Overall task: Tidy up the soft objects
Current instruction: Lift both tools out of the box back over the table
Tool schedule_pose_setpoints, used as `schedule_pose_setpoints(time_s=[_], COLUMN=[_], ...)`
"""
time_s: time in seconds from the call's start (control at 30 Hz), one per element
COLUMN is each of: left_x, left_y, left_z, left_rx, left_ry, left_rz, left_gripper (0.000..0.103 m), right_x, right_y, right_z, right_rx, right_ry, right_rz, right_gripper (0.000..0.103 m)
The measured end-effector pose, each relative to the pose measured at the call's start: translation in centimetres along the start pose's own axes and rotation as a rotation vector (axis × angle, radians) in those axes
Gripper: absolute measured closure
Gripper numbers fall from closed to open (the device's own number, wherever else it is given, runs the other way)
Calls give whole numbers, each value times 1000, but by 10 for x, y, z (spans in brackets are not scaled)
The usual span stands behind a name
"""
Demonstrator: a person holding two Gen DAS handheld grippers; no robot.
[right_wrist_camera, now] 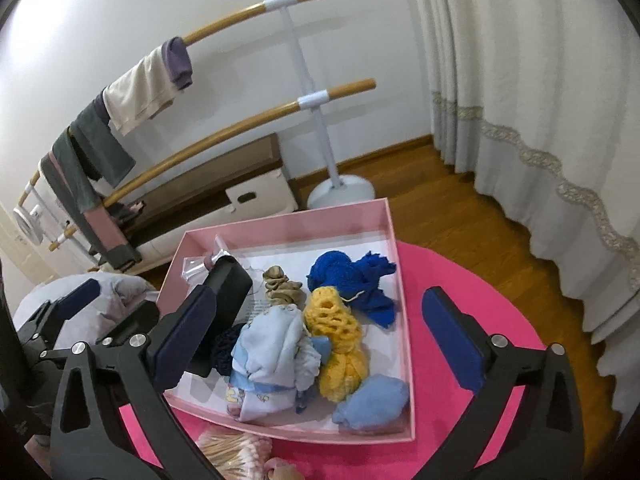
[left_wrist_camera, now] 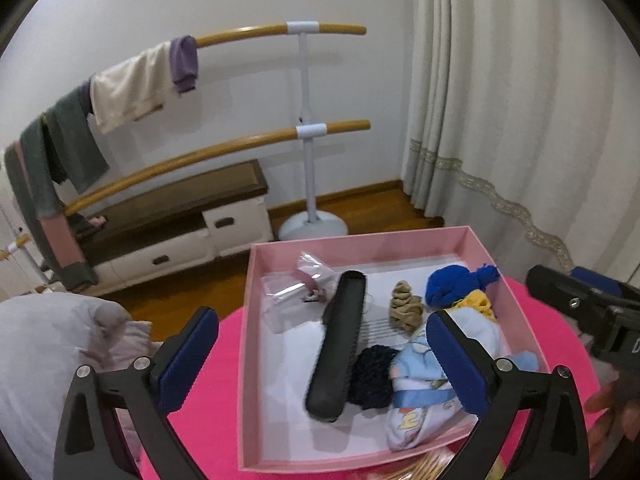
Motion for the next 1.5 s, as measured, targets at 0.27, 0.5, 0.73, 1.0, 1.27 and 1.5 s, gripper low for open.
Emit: schedule_pose_setpoints(time_s=[0.27,0.5,0.73,1.0,1.27,1.5], left_x=[-73,-142,-207,-279,-333,-361], left_y=[-40,-76,-117,-169,-219,-255], left_z=[7,-1,-5,-15,-17,-8], left_rx=[-8,-43,-64,-120,-152,-164], left_ry=[26,20,21,10,26,49], left_rz=[75,132,180,237,258,247], left_gripper=[0,0,0,0,0,0], right_x=[-49,-114,-174,-230,-261,-267], right_y=[-17,-45,-76,-106,-137,-169], right_z=[-14,-22,-29,-48,-70,-74], right_rx=[-22,-42,-68,-115,-149,-121], right_ry=[17,17,8,7,35,54], right_rz=[56,142,227,308,350,366], right_gripper=[0,0,0,0,0,0])
Point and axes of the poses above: each gripper's, at about its wrist camera, not at the fingertips, and x roughly the way its jaws point, z to its right, y to its top, the point moved 3 cm from there along x, roughly the way its jaws point, and after that the axes turned 5 degrees about x, right-handed, at the moved point
